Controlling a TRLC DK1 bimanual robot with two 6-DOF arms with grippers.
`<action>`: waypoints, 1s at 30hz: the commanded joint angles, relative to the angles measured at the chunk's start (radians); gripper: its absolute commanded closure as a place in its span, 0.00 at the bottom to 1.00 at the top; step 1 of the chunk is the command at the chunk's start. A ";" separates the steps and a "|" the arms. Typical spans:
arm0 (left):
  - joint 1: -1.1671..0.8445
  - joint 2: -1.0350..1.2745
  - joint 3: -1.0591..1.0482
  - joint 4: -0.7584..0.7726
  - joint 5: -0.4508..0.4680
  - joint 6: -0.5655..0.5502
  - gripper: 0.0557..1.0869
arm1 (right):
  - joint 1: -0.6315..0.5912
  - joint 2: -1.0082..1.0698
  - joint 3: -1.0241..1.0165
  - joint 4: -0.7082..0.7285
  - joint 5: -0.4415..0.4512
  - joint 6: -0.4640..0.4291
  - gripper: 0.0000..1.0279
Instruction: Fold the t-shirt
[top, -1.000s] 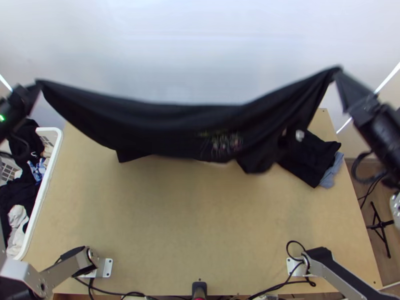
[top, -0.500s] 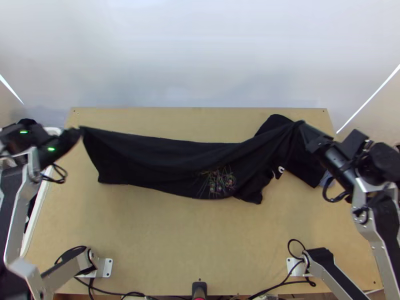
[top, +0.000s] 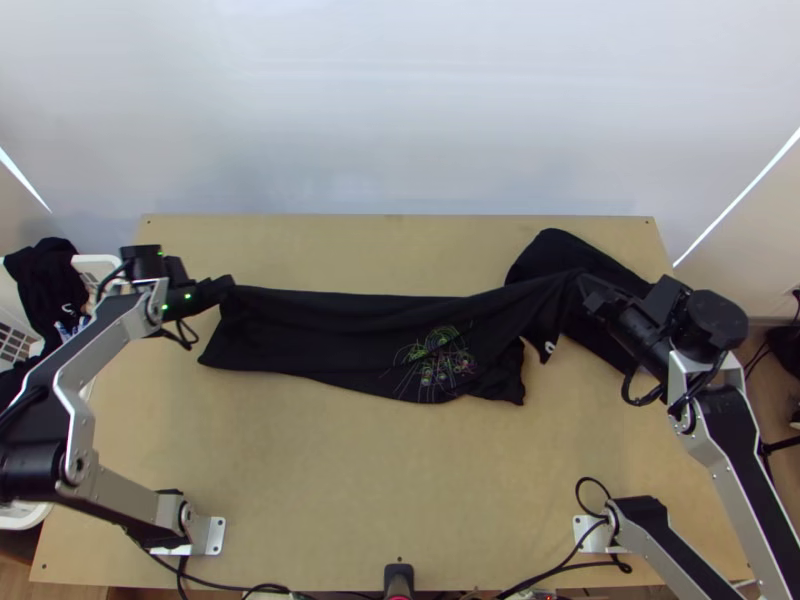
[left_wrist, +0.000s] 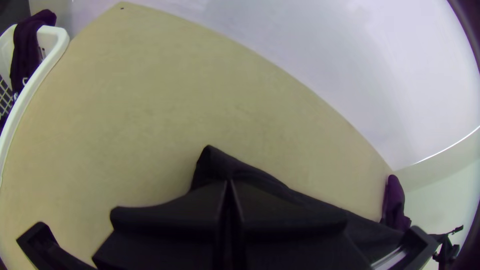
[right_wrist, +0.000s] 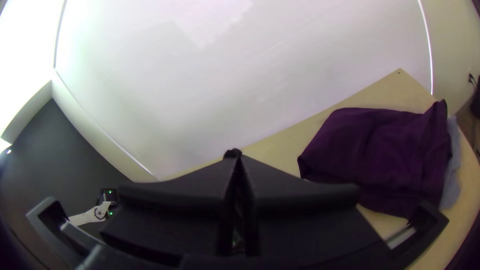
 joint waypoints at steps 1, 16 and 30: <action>-0.056 0.140 0.063 0.033 -0.040 0.016 0.97 | -0.012 0.011 -0.058 0.011 0.002 -0.008 0.97; -0.064 0.340 0.302 0.030 -0.089 -0.016 0.97 | -0.032 -0.044 -0.133 -0.010 0.011 -0.020 0.97; -0.061 0.346 0.369 -0.021 -0.092 -0.019 0.97 | -0.021 -0.077 -0.161 -0.108 0.020 -0.019 0.97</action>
